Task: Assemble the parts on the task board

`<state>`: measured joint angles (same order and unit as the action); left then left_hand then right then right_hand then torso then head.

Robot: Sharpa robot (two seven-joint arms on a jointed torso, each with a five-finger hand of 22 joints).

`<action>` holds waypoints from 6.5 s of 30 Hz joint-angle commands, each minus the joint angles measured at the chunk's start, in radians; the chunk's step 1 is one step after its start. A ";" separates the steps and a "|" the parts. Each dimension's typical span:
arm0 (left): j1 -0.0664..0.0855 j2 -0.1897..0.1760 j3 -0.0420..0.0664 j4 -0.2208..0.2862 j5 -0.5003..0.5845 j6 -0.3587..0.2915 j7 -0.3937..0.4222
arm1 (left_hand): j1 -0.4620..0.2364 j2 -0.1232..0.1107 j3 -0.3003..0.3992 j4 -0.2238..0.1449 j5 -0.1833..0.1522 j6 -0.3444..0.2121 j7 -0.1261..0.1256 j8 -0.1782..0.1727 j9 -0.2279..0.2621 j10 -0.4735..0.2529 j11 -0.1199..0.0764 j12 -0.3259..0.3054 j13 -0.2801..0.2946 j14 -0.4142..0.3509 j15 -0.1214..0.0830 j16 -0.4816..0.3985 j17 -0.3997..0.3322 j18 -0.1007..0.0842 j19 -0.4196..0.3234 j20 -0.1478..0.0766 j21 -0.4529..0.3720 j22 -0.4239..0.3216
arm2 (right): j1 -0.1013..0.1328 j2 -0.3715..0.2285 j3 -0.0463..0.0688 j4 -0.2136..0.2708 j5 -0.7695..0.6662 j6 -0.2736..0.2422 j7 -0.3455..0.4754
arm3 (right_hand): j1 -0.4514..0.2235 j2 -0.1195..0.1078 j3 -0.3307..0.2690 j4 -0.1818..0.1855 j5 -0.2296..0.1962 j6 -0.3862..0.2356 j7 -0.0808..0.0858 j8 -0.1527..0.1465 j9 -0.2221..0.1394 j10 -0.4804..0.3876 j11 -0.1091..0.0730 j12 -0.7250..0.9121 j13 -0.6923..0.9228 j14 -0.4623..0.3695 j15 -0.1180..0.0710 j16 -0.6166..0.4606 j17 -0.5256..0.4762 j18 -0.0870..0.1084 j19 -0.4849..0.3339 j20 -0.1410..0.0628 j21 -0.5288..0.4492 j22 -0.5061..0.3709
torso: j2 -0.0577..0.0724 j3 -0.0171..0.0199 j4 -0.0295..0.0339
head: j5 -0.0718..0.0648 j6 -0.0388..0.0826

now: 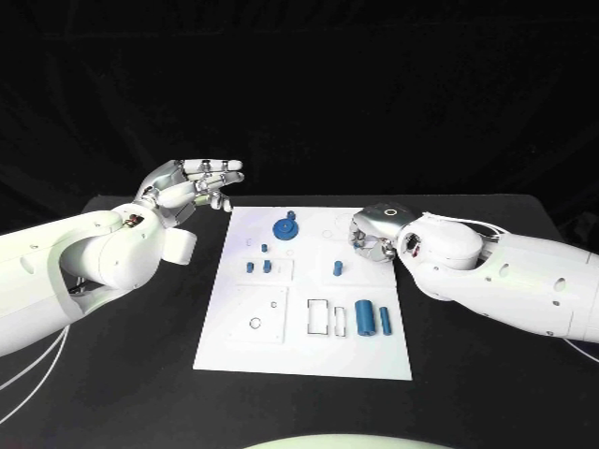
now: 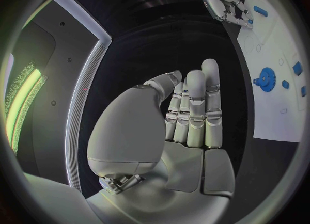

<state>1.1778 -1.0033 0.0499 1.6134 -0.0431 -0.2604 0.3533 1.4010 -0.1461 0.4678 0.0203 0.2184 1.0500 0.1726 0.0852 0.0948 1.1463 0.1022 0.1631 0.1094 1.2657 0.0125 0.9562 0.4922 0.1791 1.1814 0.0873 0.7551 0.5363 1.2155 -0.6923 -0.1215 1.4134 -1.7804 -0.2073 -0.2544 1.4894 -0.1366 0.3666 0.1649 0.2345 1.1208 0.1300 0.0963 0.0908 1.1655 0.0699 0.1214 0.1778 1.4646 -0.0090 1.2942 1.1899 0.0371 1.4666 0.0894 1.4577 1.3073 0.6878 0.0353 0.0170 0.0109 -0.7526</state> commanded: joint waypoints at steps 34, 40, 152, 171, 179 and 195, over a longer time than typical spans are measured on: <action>0.001 0.001 0.000 -0.010 0.007 0.019 -0.044 | 0.003 0.010 -0.001 -0.025 0.004 -0.020 0.017 -0.002 -0.010 -0.030 0.008 0.007 -0.009 -0.013 0.000 -0.007 -0.019 0.006 0.008 0.000 -0.055 -0.039 | 0.019 -0.065 0.012 0.081 0.110 -0.191 0.078 | -0.017 0.024 0.088 -0.081 -0.011 0.054 -0.008 0.012 0.023 0.061 -0.010 -0.041 -0.024 0.047 -0.010 0.011 -0.012 -0.013 0.064 -0.008 0.010 0.211 | -0.001 -0.0005 -0.0012 | 0.008 -0.001; 0.001 0.001 0.000 -0.012 0.007 0.019 -0.044 | 0.002 0.011 -0.001 -0.027 0.004 -0.022 0.017 -0.001 -0.011 -0.032 0.009 0.009 -0.010 -0.014 0.001 -0.007 -0.020 0.006 0.010 0.000 -0.060 -0.044 | 0.029 -0.094 0.015 0.164 0.123 -0.191 0.076 | -0.019 0.023 0.088 -0.082 -0.012 0.054 -0.008 0.012 0.024 0.063 -0.010 -0.041 -0.024 0.047 -0.010 0.012 -0.011 -0.014 0.064 -0.008 0.010 0.211 | -0.002 -0.0011 -0.0026 | 0.016 -0.002; 0.001 0.040 -0.004 -0.021 0.007 0.038 -0.068 | -0.005 0.017 -0.008 -0.031 0.002 -0.025 0.017 0.005 -0.013 -0.036 0.009 0.017 -0.013 -0.017 0.001 -0.003 -0.027 0.006 0.023 0.000 -0.082 -0.062 | -0.033 -0.068 0.017 0.261 0.072 -0.138 0.030 | -0.147 -0.038 -0.012 -0.088 -0.032 -0.077 0.012 -0.030 -0.003 -0.111 0.024 -0.020 -0.080 0.021 0.014 -0.038 -0.108 0.026 -0.001 0.017 -0.186 0.116 | -0.003 -0.0047 -0.0050 | 0.113 -0.028; 0.001 0.033 -0.005 -0.019 0.019 0.042 -0.076 | -0.006 0.018 -0.009 -0.031 0.002 -0.025 0.017 0.006 -0.013 -0.036 0.008 0.018 -0.013 -0.017 0.001 -0.003 -0.028 0.006 0.025 0.000 -0.084 -0.064 | -0.019 -0.108 0.011 0.227 0.016 -0.028 0.037 | -0.144 -0.050 -0.097 -0.063 -0.031 -0.079 -0.018 -0.032 -0.006 -0.126 0.023 0.003 -0.081 0.028 0.015 -0.017 -0.088 0.024 0.006 0.013 -0.183 0.118 | -0.003 -0.0043 -0.0047 | 0.110 -0.026; 0.001 0.032 -0.005 -0.019 0.023 0.044 -0.079 | -0.006 0.018 -0.009 -0.031 0.002 -0.025 0.017 0.006 -0.013 -0.036 0.008 0.018 -0.013 -0.017 0.001 -0.003 -0.028 0.006 0.025 0.000 -0.084 -0.064 | -0.033 -0.069 0.008 0.188 0.019 -0.028 0.035 | -0.118 -0.017 -0.085 -0.063 -0.029 -0.078 -0.017 -0.030 -0.007 -0.106 0.019 0.022 -0.078 0.027 0.012 -0.018 -0.092 0.020 0.015 0.011 -0.165 0.127 | -0.002 -0.0046 -0.0019 | 0.106 -0.030; 0.001 0.031 -0.005 -0.020 0.024 0.047 -0.086 | -0.008 0.020 -0.010 -0.031 0.001 -0.025 0.017 0.007 -0.013 -0.037 0.008 0.020 -0.014 -0.018 0.001 -0.002 -0.029 0.006 0.027 0.000 -0.088 -0.067 | -0.040 -0.042 0.007 0.156 0.030 -0.003 0.034 | -0.084 0.038 -0.009 -0.072 -0.041 0.005 -0.012 -0.002 0.011 0.000 -0.006 0.029 -0.077 0.034 -0.009 0.002 -0.070 0.005 0.044 -0.007 -0.089 0.167 | -0.004 -0.0043 -0.0039 | 0.112 -0.036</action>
<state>1.1780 -0.9735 0.0448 1.5926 -0.0261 -0.2326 0.2673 1.3971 -0.1341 0.4611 -0.0060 0.2184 1.0337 0.1882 0.0890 0.0828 1.1177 0.1093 0.1782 0.0972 1.2553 0.0160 0.9495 0.4644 0.1776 1.2027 0.0874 0.6737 0.4700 1.1769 -0.7351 -0.1135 1.5721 -1.7441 -0.2370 -0.2178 1.4014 -0.1090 0.3510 0.0924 0.1994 1.1184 0.1212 0.0884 0.1005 1.1599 0.0644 0.1495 0.1005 1.4648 -0.0129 1.2904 1.1187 0.0536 1.4647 0.0872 1.3648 1.3079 0.6843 0.0306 0.0131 0.1219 -0.7875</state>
